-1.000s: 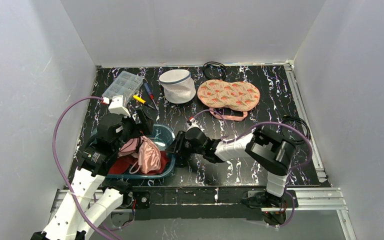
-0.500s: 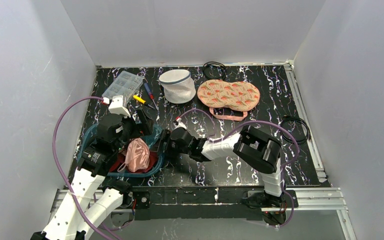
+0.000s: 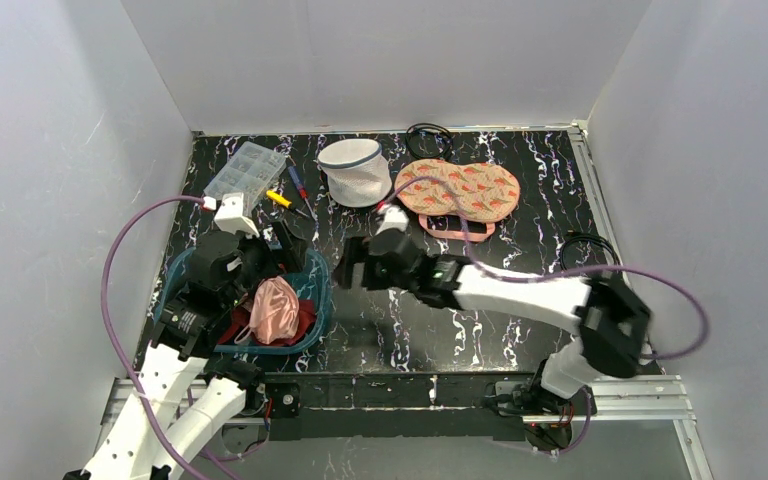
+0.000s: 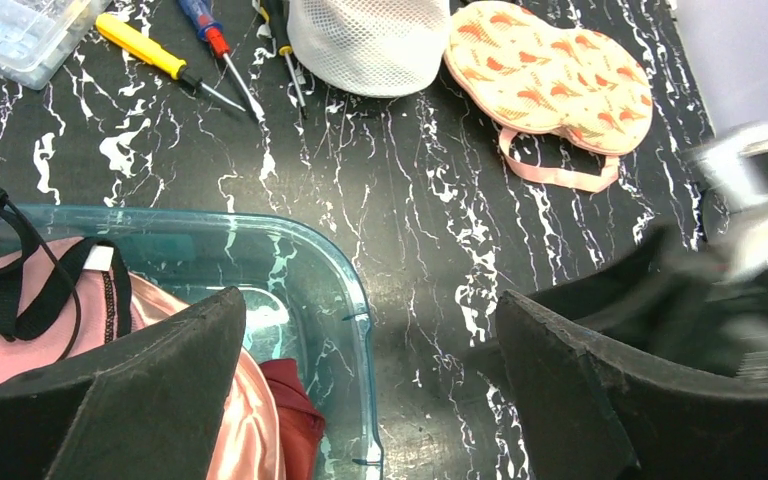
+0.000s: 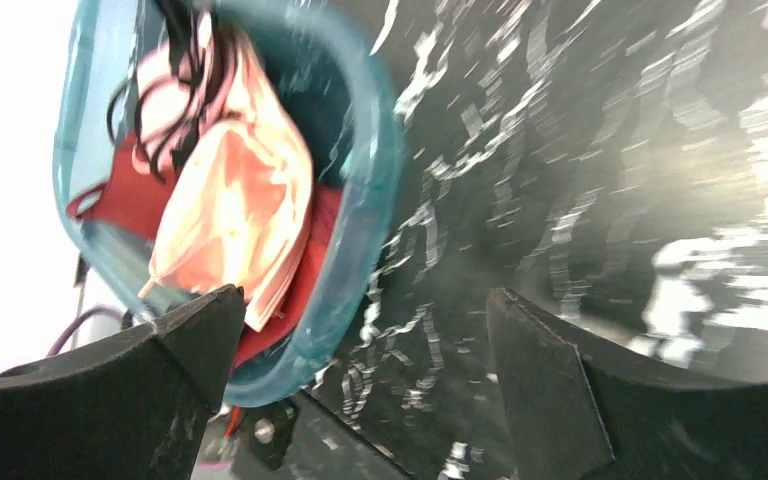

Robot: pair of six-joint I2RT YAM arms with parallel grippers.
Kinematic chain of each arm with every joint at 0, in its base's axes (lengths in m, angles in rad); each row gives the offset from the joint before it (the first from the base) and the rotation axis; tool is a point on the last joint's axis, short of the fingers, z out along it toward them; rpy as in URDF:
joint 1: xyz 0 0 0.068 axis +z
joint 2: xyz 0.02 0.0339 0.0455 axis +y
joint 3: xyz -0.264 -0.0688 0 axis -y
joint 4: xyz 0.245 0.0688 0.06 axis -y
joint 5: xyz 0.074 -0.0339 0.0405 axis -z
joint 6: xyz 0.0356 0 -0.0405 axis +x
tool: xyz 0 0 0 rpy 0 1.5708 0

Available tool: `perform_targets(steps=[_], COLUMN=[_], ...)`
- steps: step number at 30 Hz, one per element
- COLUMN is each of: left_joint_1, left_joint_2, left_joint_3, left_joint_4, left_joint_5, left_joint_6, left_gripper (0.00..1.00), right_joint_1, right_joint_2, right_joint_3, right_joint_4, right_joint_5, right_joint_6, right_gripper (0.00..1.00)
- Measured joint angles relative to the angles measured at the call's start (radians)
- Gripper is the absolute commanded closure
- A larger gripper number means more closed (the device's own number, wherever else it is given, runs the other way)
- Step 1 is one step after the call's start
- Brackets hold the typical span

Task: Unzip the laundry bag and remove the bra
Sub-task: Move the bin to the center of the board.

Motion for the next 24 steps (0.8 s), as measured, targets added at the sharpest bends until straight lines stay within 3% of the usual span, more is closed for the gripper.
perform_targets(steps=[6, 8, 12, 17, 21, 24], left_joint_1=[-0.005, -0.005, -0.006, -0.010, -0.030, -0.041], left_joint_2=[-0.014, -0.012, -0.011, -0.011, -0.013, -0.021], left_joint_3=[-0.002, -0.003, -0.005, -0.006, -0.006, -0.006], left_joint_4=[0.015, 0.018, 0.020, 0.020, 0.020, 0.020], left_joint_5=[0.027, 0.040, 0.042, 0.042, 0.037, 0.034], left_joint_6=[0.008, 0.010, 0.009, 0.010, 0.010, 0.010], left_gripper=[0.06, 0.06, 0.06, 0.05, 0.05, 0.05], right_joint_1=[-0.101, -0.258, -0.689, -0.900, -1.006, -1.067], right_joint_2=[-0.418, -0.543, -0.666, -0.562, -0.392, -0.312], right_joint_3=[-0.045, -0.087, -0.253, -0.455, -0.505, -0.505], right_joint_4=[-0.217, -0.248, -0.206, -0.084, 0.061, 0.198], right_joint_5=[0.299, 0.317, 0.279, 0.157, 0.064, 0.013], right_joint_6=[-0.206, -0.231, -0.208, -0.111, -0.053, -0.032], right_gripper=[0.02, 0.06, 0.12, 0.10, 0.02, 0.01])
